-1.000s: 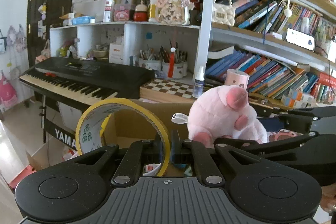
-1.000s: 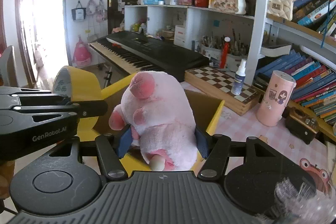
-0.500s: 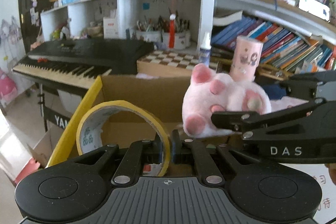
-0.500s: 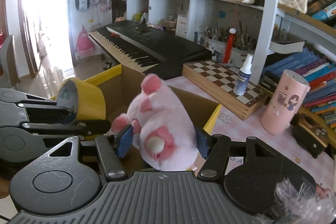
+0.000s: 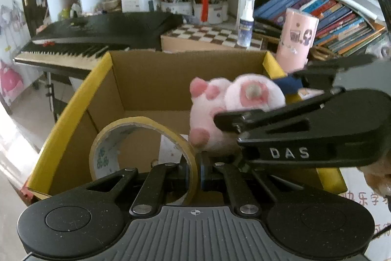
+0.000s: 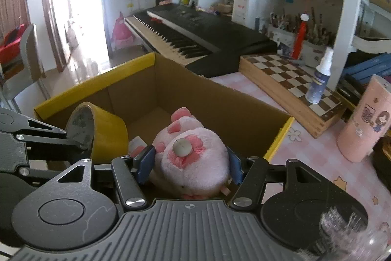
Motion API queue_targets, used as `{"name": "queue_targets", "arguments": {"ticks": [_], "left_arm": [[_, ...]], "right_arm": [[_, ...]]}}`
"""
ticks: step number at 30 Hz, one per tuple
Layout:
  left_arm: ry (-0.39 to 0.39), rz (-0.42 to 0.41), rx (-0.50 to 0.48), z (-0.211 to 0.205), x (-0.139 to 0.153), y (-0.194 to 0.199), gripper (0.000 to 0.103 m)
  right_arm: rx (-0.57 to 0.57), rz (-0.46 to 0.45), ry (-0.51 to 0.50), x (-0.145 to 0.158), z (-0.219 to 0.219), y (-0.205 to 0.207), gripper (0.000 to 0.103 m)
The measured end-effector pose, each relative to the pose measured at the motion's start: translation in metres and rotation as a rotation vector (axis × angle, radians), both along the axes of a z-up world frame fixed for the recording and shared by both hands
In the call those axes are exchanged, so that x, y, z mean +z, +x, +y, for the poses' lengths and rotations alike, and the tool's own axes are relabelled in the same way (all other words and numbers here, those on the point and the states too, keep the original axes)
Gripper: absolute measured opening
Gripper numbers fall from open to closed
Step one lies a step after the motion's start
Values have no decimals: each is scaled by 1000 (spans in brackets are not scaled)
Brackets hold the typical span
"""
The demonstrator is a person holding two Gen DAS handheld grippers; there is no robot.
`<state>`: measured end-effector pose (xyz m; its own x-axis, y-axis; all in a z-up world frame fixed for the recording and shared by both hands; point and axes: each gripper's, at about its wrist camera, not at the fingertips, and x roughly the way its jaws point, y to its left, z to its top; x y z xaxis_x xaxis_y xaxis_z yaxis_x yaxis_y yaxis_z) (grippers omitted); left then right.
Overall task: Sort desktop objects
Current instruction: 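Lower the yellow tape roll and pink pig into the yellow box with both tools, then open both tools to release the tape roll and pig inside the box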
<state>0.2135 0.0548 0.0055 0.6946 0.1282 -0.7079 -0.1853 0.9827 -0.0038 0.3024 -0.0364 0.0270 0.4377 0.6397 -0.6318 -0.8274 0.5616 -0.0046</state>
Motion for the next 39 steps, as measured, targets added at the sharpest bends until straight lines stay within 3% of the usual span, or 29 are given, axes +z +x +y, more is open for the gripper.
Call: {"name": "queue_targets", "arguments": {"ticks": [17, 19, 21, 27, 33, 39], "left_arm": [[42, 38, 15, -13, -10, 14, 13], [44, 38, 18, -13, -10, 15, 19], [39, 33, 15, -13, -10, 15, 34], [89, -13, 13, -19, -4, 12, 62], [68, -23, 70, -13, -2, 4, 71], [104, -78, 77, -14, 8, -5, 76]], "right_arm": [[122, -4, -55, -9, 15, 26, 62], [123, -3, -62, -9, 16, 27, 64], [122, -3, -68, -10, 19, 27, 65], [114, -1, -72, -11, 22, 30, 67], [70, -16, -39, -6, 14, 27, 71], [13, -9, 9, 2, 2, 26, 73]]}}
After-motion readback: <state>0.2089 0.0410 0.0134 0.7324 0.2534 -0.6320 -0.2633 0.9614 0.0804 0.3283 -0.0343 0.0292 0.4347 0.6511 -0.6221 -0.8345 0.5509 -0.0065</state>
